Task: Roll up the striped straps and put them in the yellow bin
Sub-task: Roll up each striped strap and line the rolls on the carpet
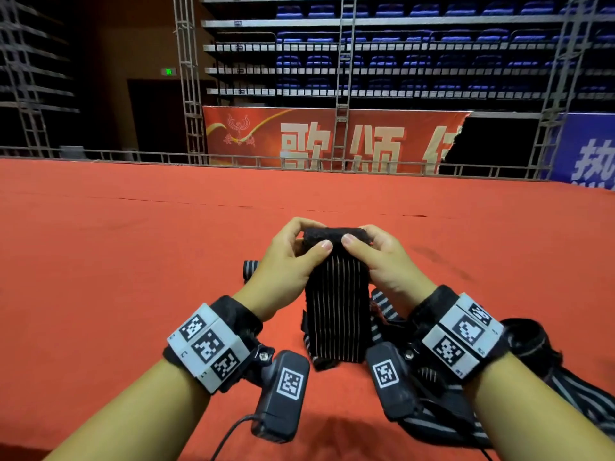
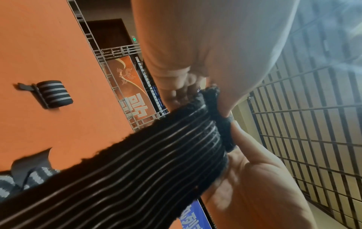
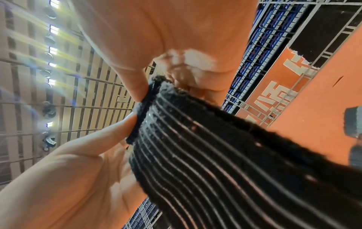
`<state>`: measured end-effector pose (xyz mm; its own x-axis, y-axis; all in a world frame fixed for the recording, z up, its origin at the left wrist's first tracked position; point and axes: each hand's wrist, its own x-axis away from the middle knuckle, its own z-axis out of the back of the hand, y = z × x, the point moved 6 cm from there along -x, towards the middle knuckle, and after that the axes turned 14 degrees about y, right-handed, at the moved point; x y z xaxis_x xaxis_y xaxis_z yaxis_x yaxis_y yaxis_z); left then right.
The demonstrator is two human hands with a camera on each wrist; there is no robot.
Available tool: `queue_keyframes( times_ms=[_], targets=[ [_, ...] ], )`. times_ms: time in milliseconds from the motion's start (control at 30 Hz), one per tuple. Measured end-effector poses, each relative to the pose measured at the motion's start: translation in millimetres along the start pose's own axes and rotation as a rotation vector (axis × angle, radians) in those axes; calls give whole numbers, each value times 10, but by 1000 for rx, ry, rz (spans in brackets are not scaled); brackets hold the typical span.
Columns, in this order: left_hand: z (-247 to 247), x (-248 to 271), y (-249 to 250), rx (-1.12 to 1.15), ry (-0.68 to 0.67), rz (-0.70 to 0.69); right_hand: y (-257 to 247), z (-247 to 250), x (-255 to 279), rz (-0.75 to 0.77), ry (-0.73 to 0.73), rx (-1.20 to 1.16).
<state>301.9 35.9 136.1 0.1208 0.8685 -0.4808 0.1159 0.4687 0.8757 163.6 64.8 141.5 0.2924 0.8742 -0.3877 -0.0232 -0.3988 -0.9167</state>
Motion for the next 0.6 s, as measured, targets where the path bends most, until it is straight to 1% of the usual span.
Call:
queue_keyframes(
  times_ms=[100,167,200,333,400,533,600],
  targets=[
    [-8,21,-37,6,-12,20,38,13,-13,-39,18,14],
    [-31,53,-34,6,-35,7,76,18,-12,-89,24,27],
    [-46,68,-28,6,-42,0,74,23,-14,-81,30,34],
    [-74,62,-37,16,-6,28,-20,38,-20,101,57,78],
    [-75,47,-30,31,-3,34,-28,29,-12,133,53,88],
    [-51,31,18,19,-14,-21,24,33,-6,23,54,91],
    [-45,34,-12,14,-3,-2,21,35,-10,37,49,86]
  ],
)
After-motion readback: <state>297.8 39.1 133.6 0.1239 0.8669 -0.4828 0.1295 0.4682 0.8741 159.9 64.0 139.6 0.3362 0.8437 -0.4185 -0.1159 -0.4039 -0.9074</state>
